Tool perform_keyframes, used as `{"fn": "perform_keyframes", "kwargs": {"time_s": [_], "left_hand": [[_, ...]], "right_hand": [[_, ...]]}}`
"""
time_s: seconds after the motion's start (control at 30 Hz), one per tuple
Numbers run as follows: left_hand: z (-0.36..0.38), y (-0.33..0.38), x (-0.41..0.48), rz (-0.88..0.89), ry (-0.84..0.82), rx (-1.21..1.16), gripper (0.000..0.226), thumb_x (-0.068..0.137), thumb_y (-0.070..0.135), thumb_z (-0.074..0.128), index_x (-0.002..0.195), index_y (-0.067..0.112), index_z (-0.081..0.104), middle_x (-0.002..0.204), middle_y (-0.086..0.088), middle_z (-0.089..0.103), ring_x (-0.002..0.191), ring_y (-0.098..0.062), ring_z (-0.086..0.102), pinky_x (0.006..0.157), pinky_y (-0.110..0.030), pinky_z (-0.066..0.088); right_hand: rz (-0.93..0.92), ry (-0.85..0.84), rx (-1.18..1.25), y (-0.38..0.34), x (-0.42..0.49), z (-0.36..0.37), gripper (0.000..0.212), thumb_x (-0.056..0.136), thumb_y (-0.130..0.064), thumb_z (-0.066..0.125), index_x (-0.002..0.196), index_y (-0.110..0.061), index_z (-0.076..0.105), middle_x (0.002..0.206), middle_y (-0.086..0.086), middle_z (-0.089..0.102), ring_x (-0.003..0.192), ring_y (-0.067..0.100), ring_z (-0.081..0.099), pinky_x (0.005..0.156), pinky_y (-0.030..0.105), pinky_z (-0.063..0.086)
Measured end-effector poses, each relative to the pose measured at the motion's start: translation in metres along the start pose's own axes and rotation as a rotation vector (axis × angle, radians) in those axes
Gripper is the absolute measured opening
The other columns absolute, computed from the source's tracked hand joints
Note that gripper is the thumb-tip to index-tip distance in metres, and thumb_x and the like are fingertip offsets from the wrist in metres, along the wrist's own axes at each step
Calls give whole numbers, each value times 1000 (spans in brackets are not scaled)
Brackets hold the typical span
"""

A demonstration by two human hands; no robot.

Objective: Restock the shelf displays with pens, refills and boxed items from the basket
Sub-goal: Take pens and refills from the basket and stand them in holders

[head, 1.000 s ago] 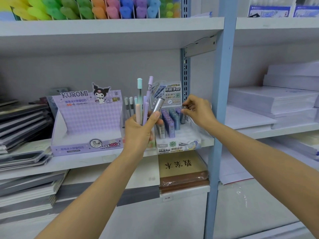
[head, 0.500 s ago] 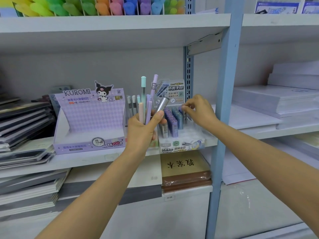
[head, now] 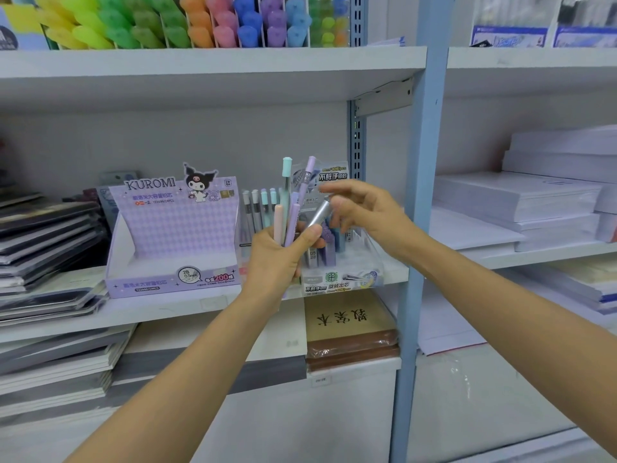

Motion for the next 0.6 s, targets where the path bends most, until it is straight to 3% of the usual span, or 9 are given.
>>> {"fn": "perform_keyframes", "kwargs": {"time_s": [0.13,0.2,0.3,0.4,0.5,0.6], "left_hand": [[-5,2,-6,-66,-7,-16,31,80,27,76,99,4,67,66,-4,69,33,-5,39,32,-15,30],[-13,2,-6,-100,34,-29,42,78,27,78,103,-4,65,50,-3,54,32,-7,33,32,-16,28],[-21,5,-9,-89,88,-65,36,76,32,78,90,1,67,42,2,38,32,-8,29,32,-16,26],[-25,8,-13,-65,97,-91,29,75,36,78,78,11,64,43,0,34,33,-9,27,33,-16,26],[-26,10,-16,-69,100,-61,36,77,35,78,86,5,61,38,4,32,31,-10,25,33,-16,25],[-29,13,-19,-55,86,-69,28,81,34,75,77,11,60,37,6,34,31,-9,25,33,-16,24]], "right_hand": [[0,32,76,-8,-2,4,11,87,-8,67,98,-6,67,82,5,70,72,17,66,68,23,55],[42,67,111,-7,-5,2,9,83,-13,70,90,-8,67,79,7,71,69,17,67,65,23,55],[132,-59,82,-2,-14,7,17,80,-21,72,87,-6,67,83,16,71,71,20,67,64,23,55],[155,-217,13,-1,-24,23,17,84,-19,72,93,-5,68,85,9,73,77,17,68,71,21,54],[80,-176,13,-7,-24,39,22,86,-10,70,107,-9,65,94,7,70,87,15,67,81,23,55],[48,-184,17,-14,-23,48,42,88,-8,67,128,-11,54,91,3,69,94,17,68,89,28,53]]}}
Point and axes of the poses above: each hand's wrist, its own x-axis towards the middle knuckle, its own z-axis out of the palm, y = z × x, the point moved 2 cm from there along x, towards the middle knuckle
